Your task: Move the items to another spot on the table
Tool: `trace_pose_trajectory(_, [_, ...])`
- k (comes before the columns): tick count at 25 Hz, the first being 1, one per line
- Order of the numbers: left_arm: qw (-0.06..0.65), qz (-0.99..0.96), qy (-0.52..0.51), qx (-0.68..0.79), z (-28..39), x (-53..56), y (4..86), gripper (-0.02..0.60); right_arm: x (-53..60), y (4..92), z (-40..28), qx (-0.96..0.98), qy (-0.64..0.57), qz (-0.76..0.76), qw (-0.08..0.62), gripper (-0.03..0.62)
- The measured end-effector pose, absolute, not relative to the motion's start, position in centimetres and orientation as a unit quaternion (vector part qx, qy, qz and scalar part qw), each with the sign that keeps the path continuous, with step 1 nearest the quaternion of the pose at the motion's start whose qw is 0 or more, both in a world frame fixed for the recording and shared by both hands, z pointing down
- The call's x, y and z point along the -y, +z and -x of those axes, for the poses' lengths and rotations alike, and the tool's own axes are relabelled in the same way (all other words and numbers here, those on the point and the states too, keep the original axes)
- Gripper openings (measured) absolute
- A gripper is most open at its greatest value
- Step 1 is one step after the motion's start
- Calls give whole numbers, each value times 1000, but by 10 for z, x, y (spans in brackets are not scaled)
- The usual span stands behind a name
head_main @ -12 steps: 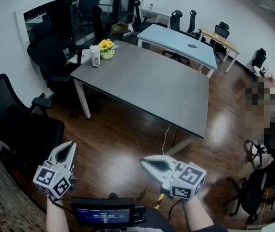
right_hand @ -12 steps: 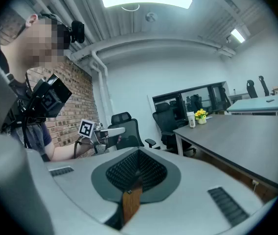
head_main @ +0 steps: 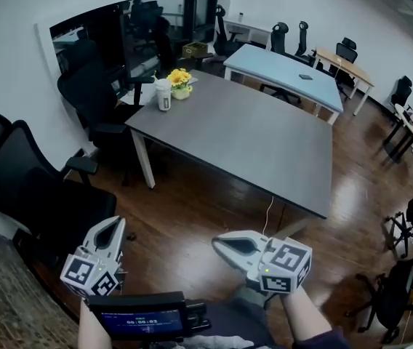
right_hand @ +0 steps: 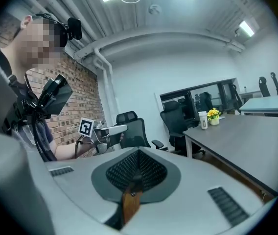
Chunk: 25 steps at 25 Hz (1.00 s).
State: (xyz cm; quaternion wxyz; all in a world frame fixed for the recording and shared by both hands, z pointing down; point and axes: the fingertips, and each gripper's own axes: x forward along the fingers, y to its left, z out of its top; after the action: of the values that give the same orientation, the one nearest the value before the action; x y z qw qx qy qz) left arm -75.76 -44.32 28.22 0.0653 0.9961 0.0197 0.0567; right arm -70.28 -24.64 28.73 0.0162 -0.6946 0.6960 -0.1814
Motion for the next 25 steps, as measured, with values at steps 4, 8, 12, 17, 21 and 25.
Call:
trace_pose_trajectory(4, [75,-995,70,-14,735,440,290,20,256,290,677,-707,-180,684,21,-18])
trace_pose_trajectory(8, [86,-993,82,-4,689,436,299,20,254,298,637,-724,-174,667,25,-18])
trace_pose_trajectory(12, [100,-991,77,49,636,442,294,20,251,310,577,-738,-178,648,71,-18])
trace_pose_trajectory(17, [96,-988,86,86,568,447,281,20,250,313,499,-745,-179,634,105,-18])
trace_pose_trajectory(21, [75,-985,110,112,529,448,282,20,251,306,457,-748,-176,628,121,-18])
trace_pose_trajectory(25, [71,-985,115,112,497,449,285,20,252,309,434,-750,-183,624,122,-18])
